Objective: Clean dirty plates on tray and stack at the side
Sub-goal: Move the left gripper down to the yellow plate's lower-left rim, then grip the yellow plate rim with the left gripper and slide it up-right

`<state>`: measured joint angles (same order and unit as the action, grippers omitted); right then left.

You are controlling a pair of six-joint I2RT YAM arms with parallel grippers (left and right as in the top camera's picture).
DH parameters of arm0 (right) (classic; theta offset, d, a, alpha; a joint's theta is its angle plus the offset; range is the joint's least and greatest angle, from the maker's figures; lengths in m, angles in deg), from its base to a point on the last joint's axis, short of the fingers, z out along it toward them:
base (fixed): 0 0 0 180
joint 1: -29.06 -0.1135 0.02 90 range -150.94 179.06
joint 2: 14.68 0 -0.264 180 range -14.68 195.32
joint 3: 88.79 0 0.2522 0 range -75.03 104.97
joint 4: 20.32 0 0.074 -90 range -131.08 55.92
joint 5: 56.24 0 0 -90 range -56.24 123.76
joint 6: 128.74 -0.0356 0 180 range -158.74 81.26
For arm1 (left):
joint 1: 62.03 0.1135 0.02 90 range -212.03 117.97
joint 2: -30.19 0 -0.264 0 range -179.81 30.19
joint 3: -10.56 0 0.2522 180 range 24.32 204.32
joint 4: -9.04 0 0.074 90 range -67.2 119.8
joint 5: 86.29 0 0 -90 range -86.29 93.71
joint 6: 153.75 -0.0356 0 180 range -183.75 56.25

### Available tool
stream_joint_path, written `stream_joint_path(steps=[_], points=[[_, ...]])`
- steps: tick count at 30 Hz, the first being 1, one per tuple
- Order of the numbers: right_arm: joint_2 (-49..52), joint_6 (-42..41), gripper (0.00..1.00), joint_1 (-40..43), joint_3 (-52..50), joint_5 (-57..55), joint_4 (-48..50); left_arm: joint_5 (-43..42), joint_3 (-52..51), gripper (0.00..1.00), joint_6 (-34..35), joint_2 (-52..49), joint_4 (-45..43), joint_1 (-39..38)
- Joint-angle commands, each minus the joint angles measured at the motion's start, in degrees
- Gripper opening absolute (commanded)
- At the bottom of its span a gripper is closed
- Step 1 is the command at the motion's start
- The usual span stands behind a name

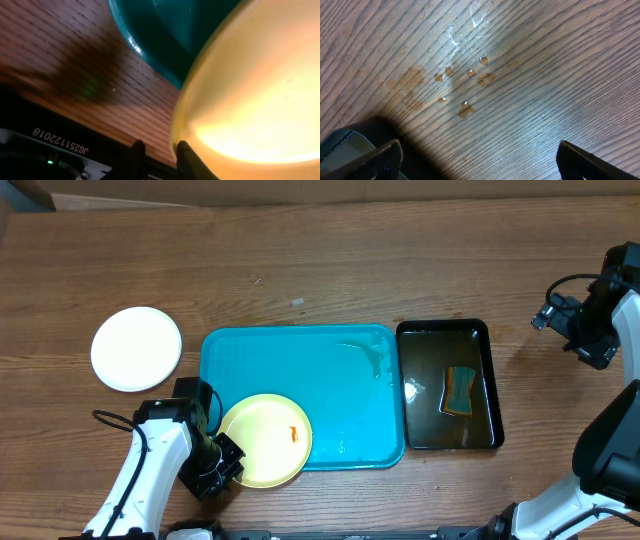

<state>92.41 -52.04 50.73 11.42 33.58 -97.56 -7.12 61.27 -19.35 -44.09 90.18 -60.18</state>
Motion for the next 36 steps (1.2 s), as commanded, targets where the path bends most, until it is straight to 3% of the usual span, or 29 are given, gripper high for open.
stream_joint_path(steps=[1,11,14,18,29,36], points=[[-0.90,-0.26,1.00,-0.07,0.46,0.26,0.26,0.94,-0.50,0.19,-0.72,-0.24,-0.83,-0.39],[-0.90,-0.26,1.00,-0.07,0.46,0.26,0.24,1.16,-1.99,0.20,-1.14,-0.24,-1.84,-0.39],[-0.90,-0.26,1.00,-0.07,0.46,0.26,0.26,1.09,-2.25,0.17,-1.14,-0.24,-2.10,-0.39],[-0.90,-0.26,1.00,-0.07,0.46,0.26,0.26,1.14,-2.14,0.05,-1.20,-0.24,-2.32,-0.39],[-0.90,-0.26,1.00,-0.07,0.46,0.26,0.26,0.74,6.67,0.04,-4.96,-0.24,-4.33,-0.39],[-0.90,-0.26,1.00,-0.07,0.46,0.26,0.26,0.24,13.70,0.04,-5.64,-0.35,-15.80,-1.03]])
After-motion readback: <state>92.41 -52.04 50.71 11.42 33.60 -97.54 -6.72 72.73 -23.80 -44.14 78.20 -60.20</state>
